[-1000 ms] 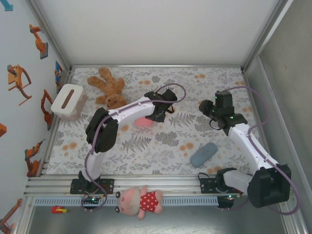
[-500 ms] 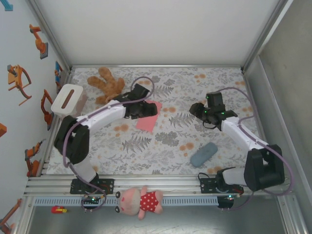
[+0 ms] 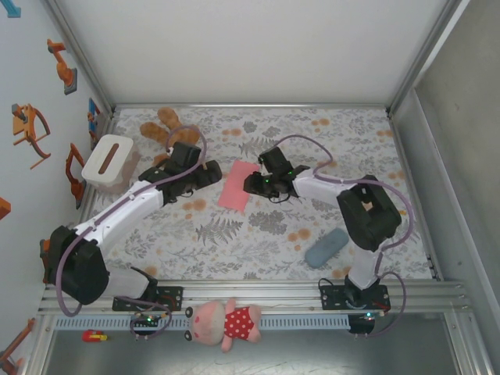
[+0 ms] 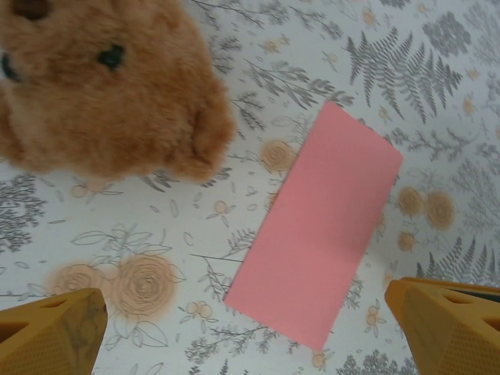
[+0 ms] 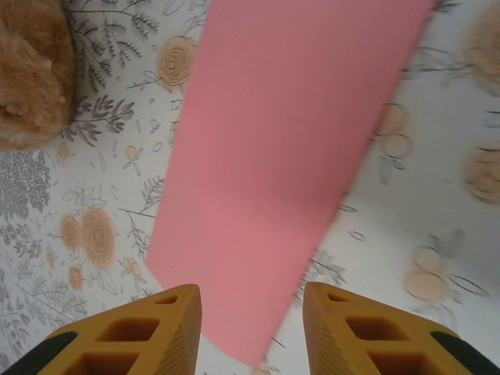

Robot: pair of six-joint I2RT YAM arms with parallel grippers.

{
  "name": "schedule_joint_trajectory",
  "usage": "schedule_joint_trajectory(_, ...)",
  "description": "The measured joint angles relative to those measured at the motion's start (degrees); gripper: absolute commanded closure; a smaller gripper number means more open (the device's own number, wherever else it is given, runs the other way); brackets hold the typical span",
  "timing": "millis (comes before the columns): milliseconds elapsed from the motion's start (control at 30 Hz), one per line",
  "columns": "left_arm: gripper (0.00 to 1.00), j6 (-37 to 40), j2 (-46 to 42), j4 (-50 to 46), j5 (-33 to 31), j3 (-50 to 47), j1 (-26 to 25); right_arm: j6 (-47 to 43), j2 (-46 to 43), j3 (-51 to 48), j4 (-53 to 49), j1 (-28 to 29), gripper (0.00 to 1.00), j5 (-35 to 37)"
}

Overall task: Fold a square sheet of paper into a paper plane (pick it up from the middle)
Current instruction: Move the paper to the center of the table.

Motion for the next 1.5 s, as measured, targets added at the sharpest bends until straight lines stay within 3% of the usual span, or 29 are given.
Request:
schedule_joint_trajectory(267, 0.04, -2.49, -1.05, -0.28, -0.02, -2.19, 1.88, 0.00, 9.46, 7.80, -1.18, 0.81, 0.67, -1.46)
schedule_joint_trajectory(467, 0.04, -2.56, -0.79, -0.24, 1.55, -2.19, 1.95, -2.99, 11.19, 9.77, -4.57, 0.81, 0.67, -1.20)
schedule_joint_trajectory(667, 0.04, -2.27, 0.87, 0.46, 5.35, -2.19, 1.95, -11.37, 7.96, 6.88, -9.16, 0.31, 0.67, 0.31)
schedule_joint_trajectory(900, 0.04, -1.57, 5.40, 4.83, 14.25, -2.16, 1.73, -20.15, -2.95, -3.02, -16.31, -3.13, 0.66, 2.27)
schedule_joint_trajectory(1100, 0.00, -1.92, 10.05, 8.52, 19.85, -1.95, -1.73, -12.94, -13.53, -7.10, -11.30, -3.17, 0.67, 3.45)
schedule_joint_trajectory(1167, 0.05, -2.86, 11.61, 9.38, 21.20, -1.84, -3.26, -9.79, -15.17, -8.20, -9.11, -3.17, 0.69, 4.00)
schedule_joint_trajectory(1500, 0.22, -9.27, 16.13, 13.79, 25.66, -4.35, -7.93, -2.95, -9.11, -9.53, -6.12, -3.26, 0.73, 3.02)
